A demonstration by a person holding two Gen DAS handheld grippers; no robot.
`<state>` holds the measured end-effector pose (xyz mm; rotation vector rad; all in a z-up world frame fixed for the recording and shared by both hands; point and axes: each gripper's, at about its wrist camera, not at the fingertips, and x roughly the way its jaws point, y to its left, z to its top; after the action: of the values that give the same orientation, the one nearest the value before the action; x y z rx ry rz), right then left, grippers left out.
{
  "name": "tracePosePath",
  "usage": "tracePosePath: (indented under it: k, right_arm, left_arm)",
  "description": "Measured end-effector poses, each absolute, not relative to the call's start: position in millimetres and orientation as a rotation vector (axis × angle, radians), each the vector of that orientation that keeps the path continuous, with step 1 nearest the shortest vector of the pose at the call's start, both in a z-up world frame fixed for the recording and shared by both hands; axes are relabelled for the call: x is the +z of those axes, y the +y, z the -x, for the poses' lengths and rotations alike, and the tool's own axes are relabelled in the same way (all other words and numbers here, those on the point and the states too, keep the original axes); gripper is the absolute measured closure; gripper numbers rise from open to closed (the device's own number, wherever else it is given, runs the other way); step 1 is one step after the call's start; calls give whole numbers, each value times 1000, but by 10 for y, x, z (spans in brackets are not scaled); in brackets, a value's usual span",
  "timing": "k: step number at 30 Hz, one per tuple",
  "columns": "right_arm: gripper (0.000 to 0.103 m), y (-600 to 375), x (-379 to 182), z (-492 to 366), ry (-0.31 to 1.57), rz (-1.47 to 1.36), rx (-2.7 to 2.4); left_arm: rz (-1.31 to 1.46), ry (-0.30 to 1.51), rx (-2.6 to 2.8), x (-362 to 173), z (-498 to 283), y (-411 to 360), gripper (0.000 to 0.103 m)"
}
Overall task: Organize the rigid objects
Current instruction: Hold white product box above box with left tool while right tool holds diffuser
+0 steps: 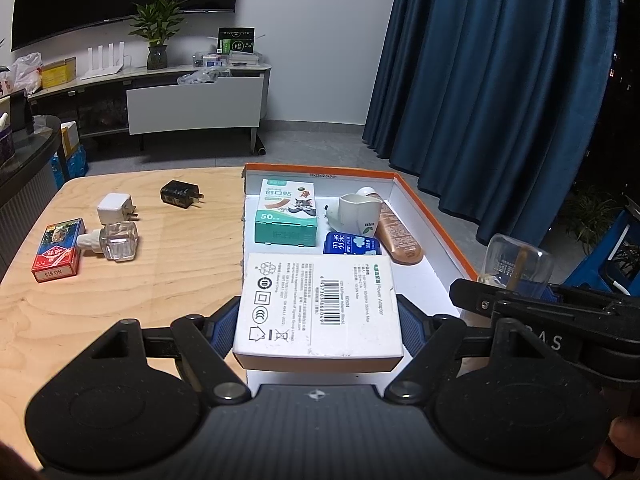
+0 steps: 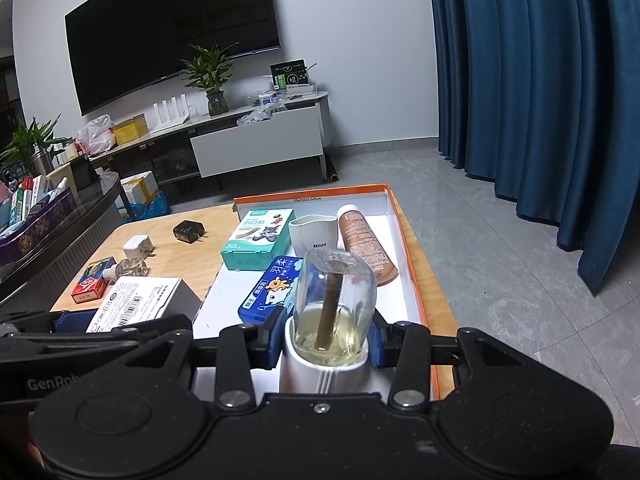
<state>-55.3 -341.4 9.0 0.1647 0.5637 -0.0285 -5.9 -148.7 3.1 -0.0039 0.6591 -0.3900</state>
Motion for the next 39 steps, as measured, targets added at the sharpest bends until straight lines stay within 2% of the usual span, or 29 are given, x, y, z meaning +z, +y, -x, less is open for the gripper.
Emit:
tracePosePath:
  k: [39]
  right_arm:
    - [53, -3441, 129, 567, 560, -176, -33]
  left_arm:
    - [4, 658, -391, 51, 66, -1483, 24]
